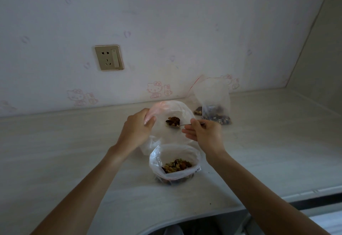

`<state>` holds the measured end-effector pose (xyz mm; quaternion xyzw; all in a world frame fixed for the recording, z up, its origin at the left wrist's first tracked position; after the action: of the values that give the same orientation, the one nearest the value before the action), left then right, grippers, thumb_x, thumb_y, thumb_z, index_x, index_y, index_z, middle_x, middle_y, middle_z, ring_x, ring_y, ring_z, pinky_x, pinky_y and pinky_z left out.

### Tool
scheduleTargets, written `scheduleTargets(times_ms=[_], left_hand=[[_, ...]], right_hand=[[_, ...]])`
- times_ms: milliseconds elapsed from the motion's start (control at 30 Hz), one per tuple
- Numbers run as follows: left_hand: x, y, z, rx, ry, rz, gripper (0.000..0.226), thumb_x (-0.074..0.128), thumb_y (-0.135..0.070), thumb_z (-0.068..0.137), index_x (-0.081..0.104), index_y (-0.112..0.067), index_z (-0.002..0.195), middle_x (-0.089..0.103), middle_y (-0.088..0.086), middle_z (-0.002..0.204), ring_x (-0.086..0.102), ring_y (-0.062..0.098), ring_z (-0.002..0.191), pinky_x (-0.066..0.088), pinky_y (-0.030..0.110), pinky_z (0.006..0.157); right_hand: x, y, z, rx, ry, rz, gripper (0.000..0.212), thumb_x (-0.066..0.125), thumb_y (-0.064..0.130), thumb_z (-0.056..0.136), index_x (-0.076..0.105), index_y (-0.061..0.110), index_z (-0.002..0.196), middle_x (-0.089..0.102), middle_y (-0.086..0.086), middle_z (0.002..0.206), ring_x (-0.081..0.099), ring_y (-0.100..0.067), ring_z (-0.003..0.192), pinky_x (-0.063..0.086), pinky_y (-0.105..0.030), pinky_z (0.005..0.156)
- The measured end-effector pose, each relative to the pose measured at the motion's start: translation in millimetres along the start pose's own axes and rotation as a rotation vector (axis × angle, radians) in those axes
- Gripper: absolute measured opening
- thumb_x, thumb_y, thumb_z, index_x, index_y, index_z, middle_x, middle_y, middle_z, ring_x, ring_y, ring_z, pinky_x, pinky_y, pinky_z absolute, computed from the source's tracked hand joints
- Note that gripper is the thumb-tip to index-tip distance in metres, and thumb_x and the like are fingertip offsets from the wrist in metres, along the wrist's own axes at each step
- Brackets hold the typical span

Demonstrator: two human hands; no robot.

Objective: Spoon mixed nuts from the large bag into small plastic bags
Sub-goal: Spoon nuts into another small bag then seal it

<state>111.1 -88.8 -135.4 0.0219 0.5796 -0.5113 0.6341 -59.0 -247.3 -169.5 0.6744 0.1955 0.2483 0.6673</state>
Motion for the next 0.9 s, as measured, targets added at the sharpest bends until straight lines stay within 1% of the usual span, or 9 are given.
scheduleTargets(times_ms=[167,267,400,467,567,600,667,767,900], left_hand=[[8.6,-3.5,1.3,-0.009,0.091,-0.089,0.036,0.058,-0.038,0.103,0.060,-0.004,0.090,0.068,0.016,0.081,0.065,0.034,0.077,0.041,0.034,0.063],[9.4,-2.2,1.3,-0.013,0.107,-0.115,0.036,0.058,-0.039,0.103,0.062,-0.006,0.089,0.069,0.015,0.082,0.066,0.033,0.079,0.042,0.034,0.064],[4.5,3.4,3.2,-0.030,0.074,-0.104,0.046,0.057,-0.050,0.101,0.063,-0.006,0.087,0.069,0.012,0.078,0.066,0.029,0.076,0.046,0.037,0.065],[0.7,5.4,4.0,-0.026,0.024,-0.093,0.054,0.055,-0.058,0.098,0.062,-0.007,0.083,0.067,0.007,0.072,0.064,0.023,0.071,0.045,0.034,0.065],[-6.5,6.0,3.4,-0.031,-0.109,-0.157,0.041,0.055,-0.062,0.097,0.066,-0.026,0.083,0.068,-0.016,0.071,0.064,0.001,0.070,0.042,0.012,0.060],[-8.9,5.1,2.9,-0.027,-0.151,-0.172,0.038,0.054,-0.062,0.098,0.065,-0.030,0.082,0.067,-0.021,0.071,0.063,-0.003,0.070,0.042,0.010,0.059],[-9.2,4.8,2.9,-0.018,-0.189,-0.173,0.039,0.051,-0.063,0.099,0.063,-0.031,0.081,0.067,-0.013,0.068,0.065,0.002,0.068,0.045,0.017,0.059],[-7.8,4.0,4.0,-0.005,-0.191,-0.136,0.041,0.047,-0.062,0.102,0.063,-0.028,0.088,0.068,-0.007,0.073,0.068,0.010,0.072,0.053,0.036,0.066],[-7.9,2.3,3.9,-0.010,-0.184,-0.077,0.041,0.044,-0.062,0.102,0.063,-0.027,0.096,0.072,-0.008,0.080,0.069,0.014,0.073,0.056,0.037,0.067]], right_hand=[[11.0,1.6,7.0,-0.101,0.028,-0.109,0.020,0.059,0.015,0.104,0.076,0.010,0.095,0.079,-0.009,0.088,0.078,-0.014,0.079,0.064,-0.028,0.073],[15.9,4.7,8.5,-0.199,0.083,-0.251,0.026,0.058,0.016,0.104,0.072,0.027,0.085,0.079,-0.001,0.086,0.077,-0.013,0.083,0.064,-0.036,0.082],[13.5,4.5,9.4,-0.209,0.123,-0.291,0.027,0.056,0.016,0.105,0.068,0.032,0.087,0.079,0.000,0.090,0.076,-0.012,0.088,0.063,-0.039,0.087],[11.2,3.3,8.8,-0.196,0.133,-0.270,0.024,0.055,0.016,0.106,0.069,0.029,0.091,0.080,0.000,0.091,0.076,-0.012,0.089,0.062,-0.038,0.087],[6.8,1.2,8.1,-0.165,0.137,-0.211,0.017,0.055,0.017,0.106,0.070,0.023,0.099,0.080,0.000,0.093,0.077,-0.013,0.088,0.063,-0.034,0.083],[5.6,1.0,8.3,-0.148,0.139,-0.191,0.016,0.056,0.017,0.106,0.071,0.020,0.101,0.080,0.000,0.093,0.077,-0.014,0.088,0.064,-0.032,0.082],[3.5,1.3,8.2,-0.103,0.143,-0.149,0.015,0.056,0.018,0.106,0.071,0.016,0.104,0.081,0.001,0.093,0.078,-0.015,0.087,0.064,-0.031,0.080],[1.4,3.9,6.3,-0.053,0.147,-0.102,0.017,0.055,0.020,0.106,0.071,0.014,0.104,0.081,0.001,0.094,0.078,-0.018,0.085,0.065,-0.034,0.078],[-2.7,6.3,2.4,-0.002,0.159,-0.070,0.019,0.053,0.019,0.107,0.069,0.009,0.108,0.081,-0.003,0.095,0.079,-0.023,0.086,0.065,-0.039,0.079]])
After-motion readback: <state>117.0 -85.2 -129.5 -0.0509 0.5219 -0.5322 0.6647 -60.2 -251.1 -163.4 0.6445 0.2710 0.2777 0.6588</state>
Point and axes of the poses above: each hand's wrist, its own z-axis towards the middle knuckle, its own x-axis out of the palm, y = z × x, the point moved 5 cm from there along z, towards the middle knuckle
